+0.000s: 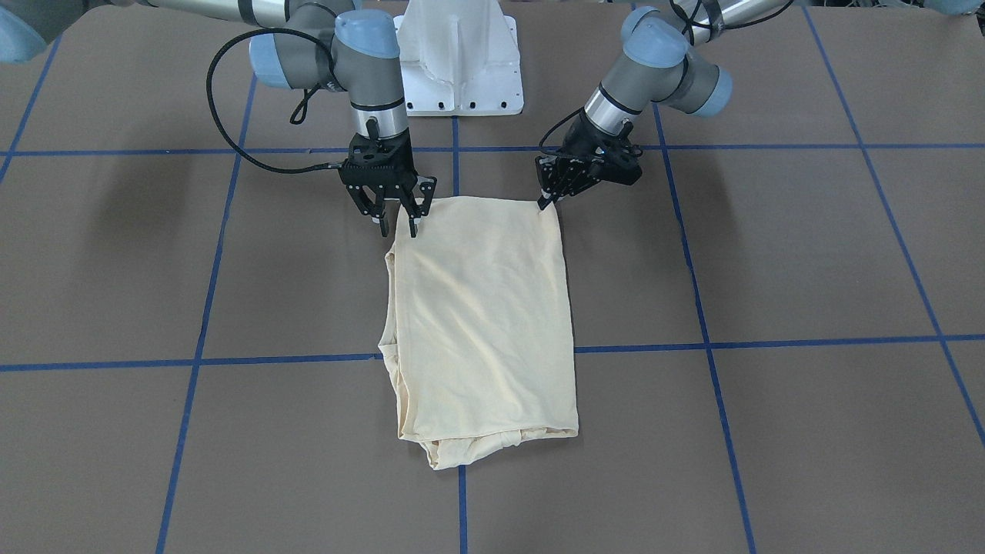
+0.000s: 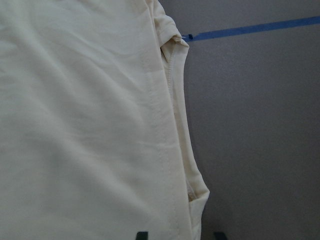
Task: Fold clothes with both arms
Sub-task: 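Grasp the near edge of the folded shirt with both grippers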
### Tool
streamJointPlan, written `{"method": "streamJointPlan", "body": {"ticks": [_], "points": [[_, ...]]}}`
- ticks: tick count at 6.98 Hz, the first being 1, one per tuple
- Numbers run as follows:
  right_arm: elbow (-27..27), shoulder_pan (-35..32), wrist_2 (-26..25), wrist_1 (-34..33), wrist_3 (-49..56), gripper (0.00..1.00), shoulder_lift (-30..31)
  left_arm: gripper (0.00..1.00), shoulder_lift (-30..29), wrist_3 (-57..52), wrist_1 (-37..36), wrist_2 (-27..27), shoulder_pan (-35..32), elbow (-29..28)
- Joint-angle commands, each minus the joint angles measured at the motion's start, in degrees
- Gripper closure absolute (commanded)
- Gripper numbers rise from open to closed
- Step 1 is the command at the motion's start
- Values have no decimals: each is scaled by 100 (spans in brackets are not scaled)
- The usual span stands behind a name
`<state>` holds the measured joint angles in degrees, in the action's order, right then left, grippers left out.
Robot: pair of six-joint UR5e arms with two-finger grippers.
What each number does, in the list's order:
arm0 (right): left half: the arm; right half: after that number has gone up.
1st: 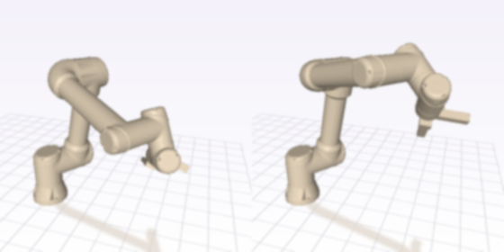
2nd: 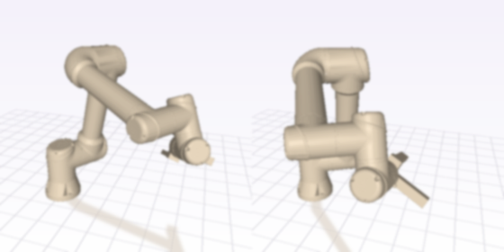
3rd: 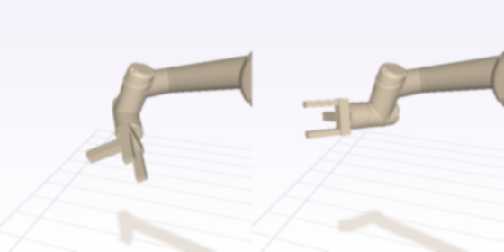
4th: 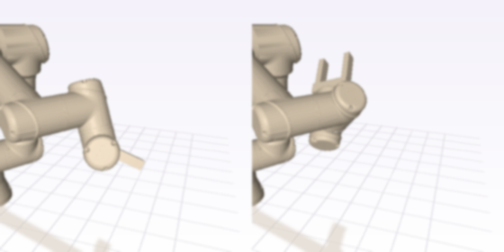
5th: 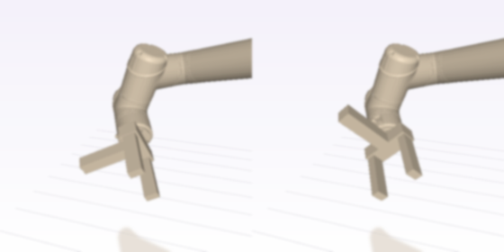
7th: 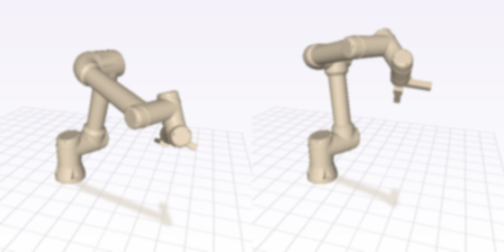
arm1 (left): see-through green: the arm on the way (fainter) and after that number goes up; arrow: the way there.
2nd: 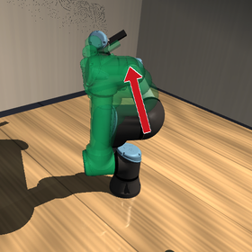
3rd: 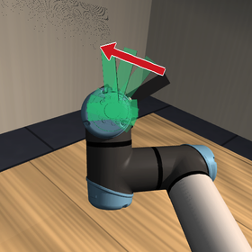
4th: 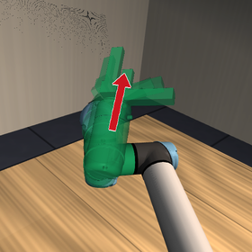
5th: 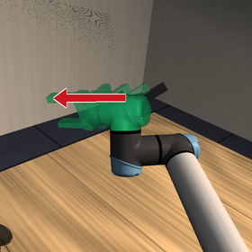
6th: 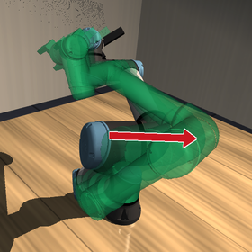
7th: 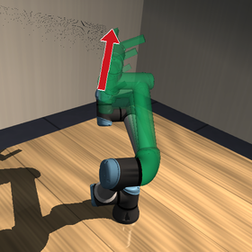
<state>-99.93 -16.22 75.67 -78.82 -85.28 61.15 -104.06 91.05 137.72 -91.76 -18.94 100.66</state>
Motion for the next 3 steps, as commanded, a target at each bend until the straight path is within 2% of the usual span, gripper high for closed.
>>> {"method": "streamJointPlan", "body": {"ticks": [1,3], "points": [[96,4,-69,-2,3,51,-24,100,0,0,0,0,4,-2],[149,39,-174,7,-32,53,-33,100,9,0,0,0,4,-3]]}}
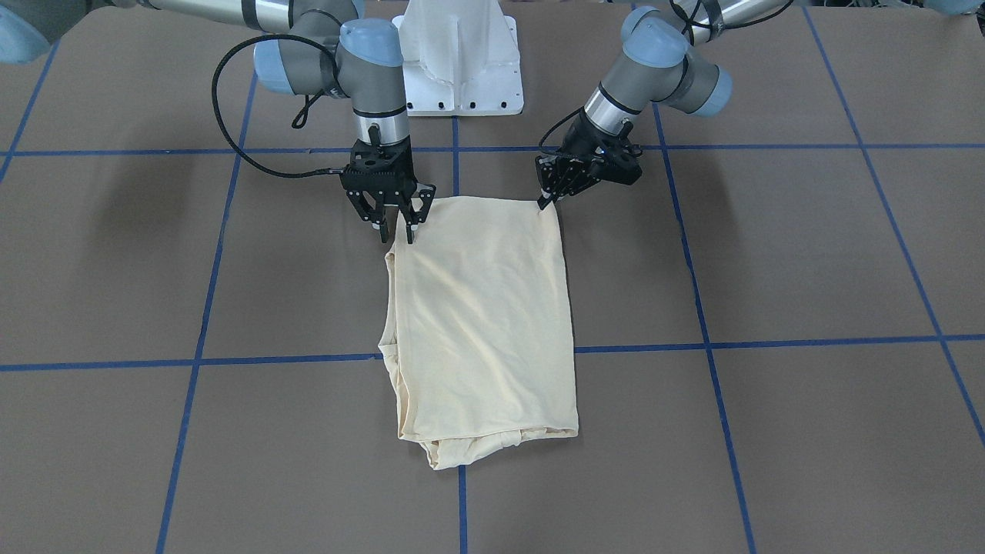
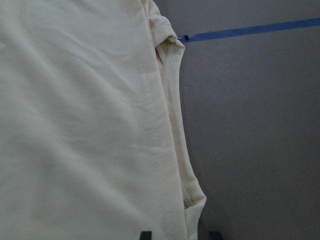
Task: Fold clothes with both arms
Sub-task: 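Grasp the near edge of the folded shirt with both grippers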
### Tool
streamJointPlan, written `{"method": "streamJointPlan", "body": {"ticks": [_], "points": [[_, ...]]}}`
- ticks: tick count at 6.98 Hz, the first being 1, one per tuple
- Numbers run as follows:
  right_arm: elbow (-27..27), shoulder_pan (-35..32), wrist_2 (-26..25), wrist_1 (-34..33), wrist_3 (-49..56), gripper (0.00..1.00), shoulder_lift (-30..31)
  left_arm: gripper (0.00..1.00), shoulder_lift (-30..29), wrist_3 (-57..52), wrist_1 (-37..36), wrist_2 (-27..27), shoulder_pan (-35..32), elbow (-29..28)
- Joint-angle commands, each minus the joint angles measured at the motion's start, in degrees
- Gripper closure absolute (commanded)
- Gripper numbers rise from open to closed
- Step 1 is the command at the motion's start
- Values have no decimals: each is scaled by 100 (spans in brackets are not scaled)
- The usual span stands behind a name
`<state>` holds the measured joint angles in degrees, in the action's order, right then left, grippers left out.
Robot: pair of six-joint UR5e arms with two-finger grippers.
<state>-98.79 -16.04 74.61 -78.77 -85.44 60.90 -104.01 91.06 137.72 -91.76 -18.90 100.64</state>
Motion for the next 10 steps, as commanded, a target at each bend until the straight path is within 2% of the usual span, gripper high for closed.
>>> {"method": "streamJointPlan", "body": {"ticks": [1,3,9,10], "points": [[35,13,-78,11,-25,56,-8,100,4,0,0,0,0,-1],[44,22,-87,2,-25,60,-95,100,12,0,0,0,0,-1],[184,13,-175,2,37,60,-96,100,4,0,0,0,9,-1],[202,13,-175,2,19,70,-96,100,4,-9,0,0,9,8]]}}
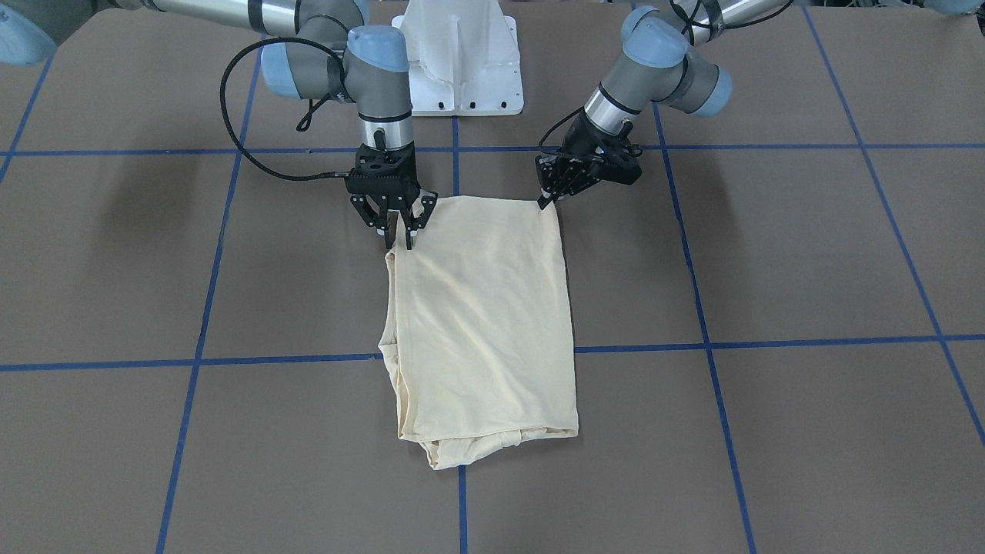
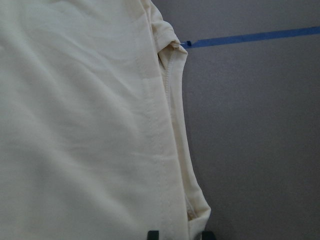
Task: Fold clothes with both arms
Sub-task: 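Grasp the near edge of the folded shirt with both grippers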
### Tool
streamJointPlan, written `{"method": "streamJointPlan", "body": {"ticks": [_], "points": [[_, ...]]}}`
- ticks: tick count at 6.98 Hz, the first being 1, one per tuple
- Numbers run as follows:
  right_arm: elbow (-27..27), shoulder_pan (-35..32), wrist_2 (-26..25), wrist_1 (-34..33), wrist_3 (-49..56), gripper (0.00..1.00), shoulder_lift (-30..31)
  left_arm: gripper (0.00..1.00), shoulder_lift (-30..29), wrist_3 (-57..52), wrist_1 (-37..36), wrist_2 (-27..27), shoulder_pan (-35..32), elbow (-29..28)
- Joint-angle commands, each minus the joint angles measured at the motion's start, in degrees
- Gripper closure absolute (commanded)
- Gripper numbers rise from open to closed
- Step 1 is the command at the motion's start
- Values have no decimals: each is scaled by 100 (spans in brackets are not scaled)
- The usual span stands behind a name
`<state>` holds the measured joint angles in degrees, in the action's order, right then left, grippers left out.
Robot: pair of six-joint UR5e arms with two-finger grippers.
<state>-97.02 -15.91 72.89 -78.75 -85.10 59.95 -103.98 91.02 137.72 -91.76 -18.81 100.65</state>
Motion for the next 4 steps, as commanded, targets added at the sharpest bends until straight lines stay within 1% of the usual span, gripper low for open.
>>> {"method": "streamJointPlan", "body": {"ticks": [1,3,4], "points": [[17,0,-3,9,-16,100,-1,100,0,4,0,0,0,7],[-71,0,5,0,20,100,7,100,-9,4,0,0,-17,59],[-210,-9,32,0,28,100,51,100,78,4,-9,0,-17,277]]}}
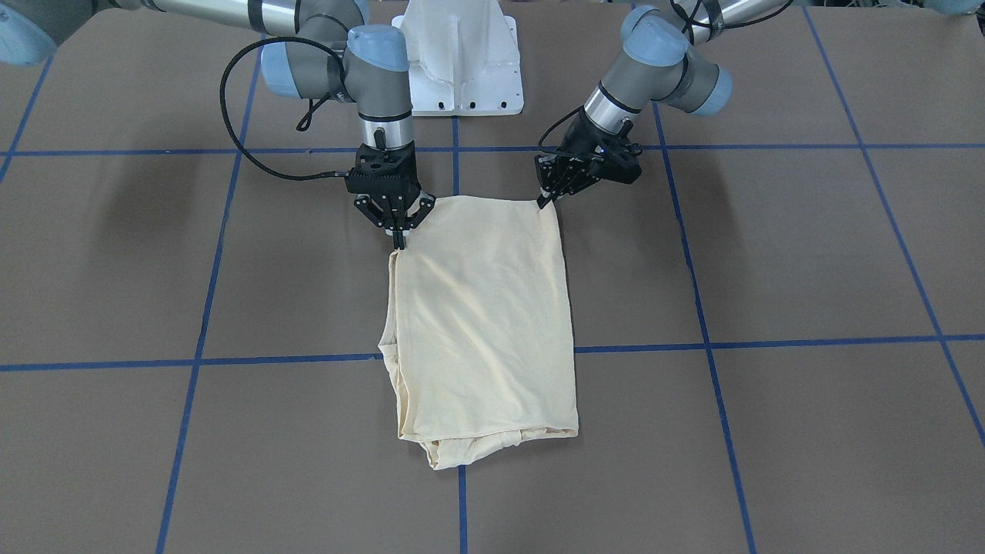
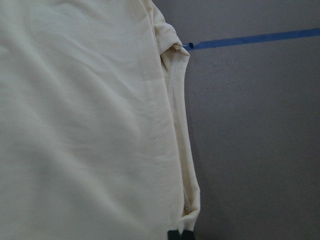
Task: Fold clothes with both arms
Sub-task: 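Grasp the near edge of the folded shirt with both grippers, then lift the near edge with both grippers and fold it toward the far edge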
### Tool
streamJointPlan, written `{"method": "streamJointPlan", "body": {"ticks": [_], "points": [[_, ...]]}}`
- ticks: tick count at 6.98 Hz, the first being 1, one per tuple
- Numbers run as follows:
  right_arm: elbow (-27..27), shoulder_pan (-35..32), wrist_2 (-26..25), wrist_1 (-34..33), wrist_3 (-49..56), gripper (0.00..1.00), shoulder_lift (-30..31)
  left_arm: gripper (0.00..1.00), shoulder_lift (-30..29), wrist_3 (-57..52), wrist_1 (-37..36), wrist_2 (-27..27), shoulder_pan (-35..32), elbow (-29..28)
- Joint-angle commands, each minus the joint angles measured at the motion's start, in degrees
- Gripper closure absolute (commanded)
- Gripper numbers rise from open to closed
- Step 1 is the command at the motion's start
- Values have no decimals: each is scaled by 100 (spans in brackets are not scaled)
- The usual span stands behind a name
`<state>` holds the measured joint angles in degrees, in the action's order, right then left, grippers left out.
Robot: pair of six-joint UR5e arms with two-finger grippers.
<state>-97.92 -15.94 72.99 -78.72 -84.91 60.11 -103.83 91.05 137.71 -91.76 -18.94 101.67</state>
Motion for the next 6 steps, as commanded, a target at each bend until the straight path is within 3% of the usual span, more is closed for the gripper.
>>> {"method": "streamJointPlan", "body": {"ticks": [1,4,6], "points": [[-409,29,22,-20,10,100,105,100,238,0,-7,0,-5,552],[-1910,817,-388,-82,-8,100,1104,100,1055,384,-42,78,572,1879],[-2432,1040,-426,-73,-25,100,1520,100,1286,449,-173,272,839,2356]]}}
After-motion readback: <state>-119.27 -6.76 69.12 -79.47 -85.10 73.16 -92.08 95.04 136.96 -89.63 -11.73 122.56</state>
